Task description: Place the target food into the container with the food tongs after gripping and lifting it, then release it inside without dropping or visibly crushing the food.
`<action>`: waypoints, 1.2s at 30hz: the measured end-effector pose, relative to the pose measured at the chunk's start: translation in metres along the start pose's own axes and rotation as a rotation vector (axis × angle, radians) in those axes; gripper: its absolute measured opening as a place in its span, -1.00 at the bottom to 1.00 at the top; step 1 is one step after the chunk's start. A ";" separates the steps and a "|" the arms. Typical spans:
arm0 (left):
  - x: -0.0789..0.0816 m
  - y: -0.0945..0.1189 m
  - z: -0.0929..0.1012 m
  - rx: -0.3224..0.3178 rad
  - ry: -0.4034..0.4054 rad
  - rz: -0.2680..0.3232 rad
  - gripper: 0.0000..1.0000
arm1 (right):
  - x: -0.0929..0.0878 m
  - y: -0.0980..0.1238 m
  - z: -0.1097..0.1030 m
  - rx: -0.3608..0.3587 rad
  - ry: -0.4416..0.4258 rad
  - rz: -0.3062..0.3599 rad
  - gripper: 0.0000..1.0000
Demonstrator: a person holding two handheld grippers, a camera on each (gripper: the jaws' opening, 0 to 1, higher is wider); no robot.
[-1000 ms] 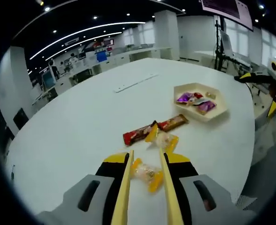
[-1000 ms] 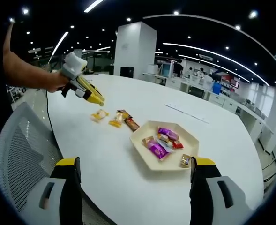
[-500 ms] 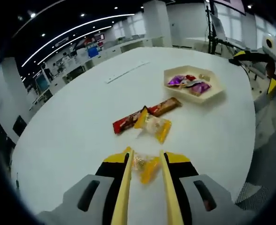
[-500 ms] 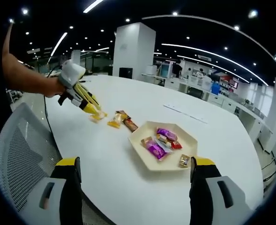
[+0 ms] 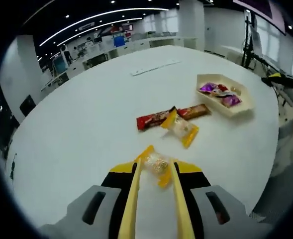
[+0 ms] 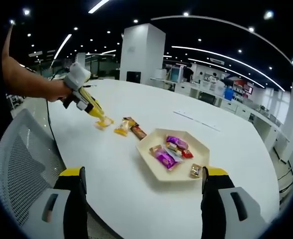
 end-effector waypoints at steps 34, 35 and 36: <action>-0.002 -0.009 0.007 -0.051 -0.068 -0.064 -0.47 | 0.000 0.001 0.002 -0.007 -0.010 0.003 0.86; -0.008 -0.008 0.001 -0.028 -0.047 -0.089 -0.47 | 0.000 0.001 0.002 -0.007 -0.009 0.002 0.86; -0.009 -0.008 0.000 -0.025 -0.053 -0.091 -0.47 | 0.000 0.001 0.003 -0.007 -0.008 0.001 0.86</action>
Point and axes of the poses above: the point that each gripper's makers call its tool centre point, and the gripper's own axes: y roughly backward along the fingers, z roughly to its right, x roughly out of its top, the point moved 4 cm from there along y, roughly backward along the fingers, and after that the axes turned 7 degrees about -y, right-handed, at the moved point
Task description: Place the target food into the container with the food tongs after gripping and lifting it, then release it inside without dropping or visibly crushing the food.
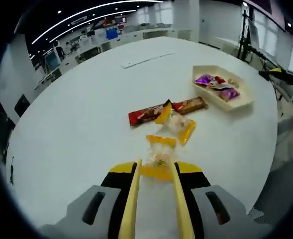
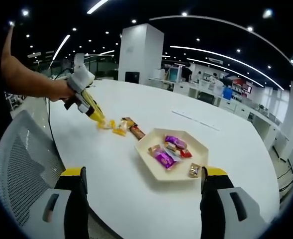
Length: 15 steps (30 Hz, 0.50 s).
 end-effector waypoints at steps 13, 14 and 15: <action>0.025 -0.005 0.007 -0.172 -0.203 0.098 -0.48 | -0.002 -0.001 -0.001 0.008 0.004 -0.011 0.86; 0.027 -0.006 0.009 -0.201 -0.232 0.115 -0.48 | -0.001 -0.001 -0.002 0.009 0.004 -0.010 0.86; 0.024 -0.009 0.007 -0.208 -0.250 0.107 -0.47 | -0.002 -0.001 -0.002 0.009 0.003 -0.012 0.86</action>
Point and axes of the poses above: the point that each gripper's makers call its tool centre point, and the gripper's own axes: y roughly backward along the fingers, z roughly to its right, x roughly out of its top, the point moved 4 cm from there along y, roughly backward along the fingers, and after that the axes turned 7 degrees about -y, right-handed, at the moved point
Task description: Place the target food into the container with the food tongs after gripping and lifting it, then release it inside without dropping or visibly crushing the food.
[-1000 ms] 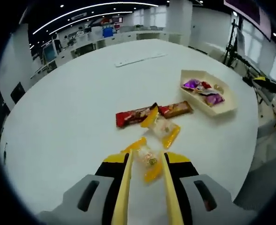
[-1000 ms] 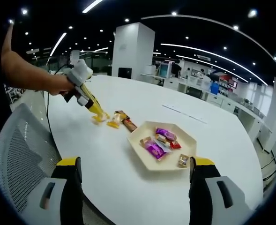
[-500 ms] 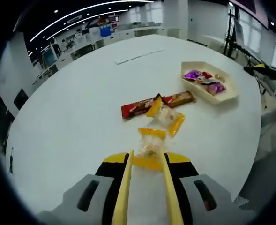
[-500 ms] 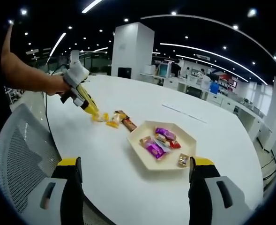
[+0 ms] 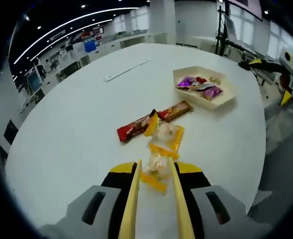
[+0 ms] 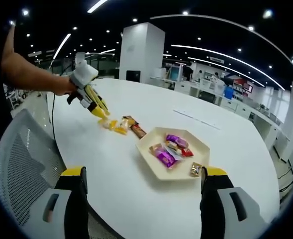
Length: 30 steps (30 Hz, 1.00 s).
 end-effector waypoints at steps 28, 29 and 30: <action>-0.013 -0.015 0.000 -0.085 -0.034 -0.062 -0.67 | -0.002 -0.002 -0.001 0.011 0.000 -0.014 0.86; -0.012 -0.014 -0.002 -0.085 -0.024 -0.057 -0.67 | -0.001 -0.002 -0.001 0.012 0.000 -0.014 0.86; -0.011 -0.013 -0.003 -0.080 -0.019 -0.053 -0.67 | -0.002 -0.002 -0.001 0.012 0.000 -0.015 0.85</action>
Point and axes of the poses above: the point that each gripper's makers call its tool centre point, and the gripper's own axes: y roughly backward along the fingers, z roughly to its right, x roughly out of its top, the point moved 4 cm from there along y, roughly backward along the fingers, and after that the axes turned 7 degrees about -y, right-handed, at the moved point
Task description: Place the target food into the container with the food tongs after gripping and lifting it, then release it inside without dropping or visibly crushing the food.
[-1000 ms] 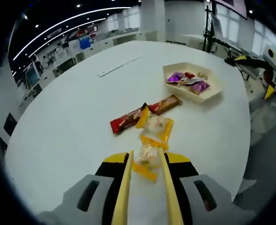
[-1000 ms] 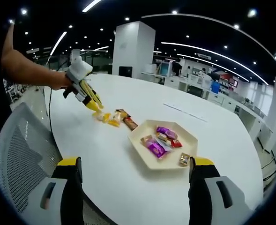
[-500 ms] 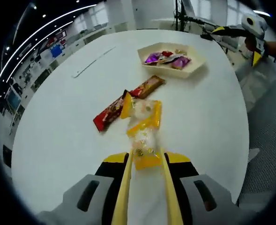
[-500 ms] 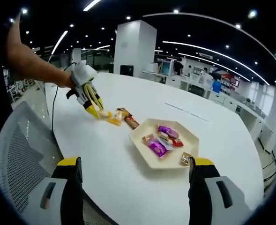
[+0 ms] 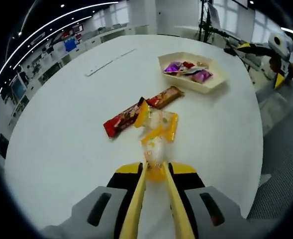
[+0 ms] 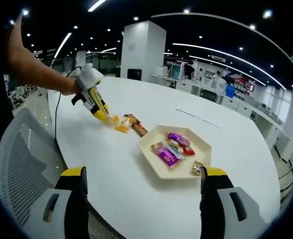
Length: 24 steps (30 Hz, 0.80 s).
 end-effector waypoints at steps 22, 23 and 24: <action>0.042 0.040 -0.022 -0.078 0.053 0.036 -0.67 | 0.001 0.001 0.000 -0.003 0.002 0.007 0.85; 0.045 0.044 -0.025 -0.078 0.063 0.041 -0.67 | 0.001 0.001 0.000 -0.003 0.002 0.008 0.85; 0.050 0.048 -0.027 -0.088 0.085 0.052 -0.67 | 0.001 0.001 0.000 -0.003 0.003 0.010 0.84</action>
Point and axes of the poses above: the point that each gripper's makers call its tool centre point, and the gripper's own axes: y roughly backward along the fingers, z roughly to its right, x roughly out of its top, the point moved 4 cm from there along y, roughly backward along the fingers, and after that the axes turned 7 degrees about -y, right-handed, at the moved point
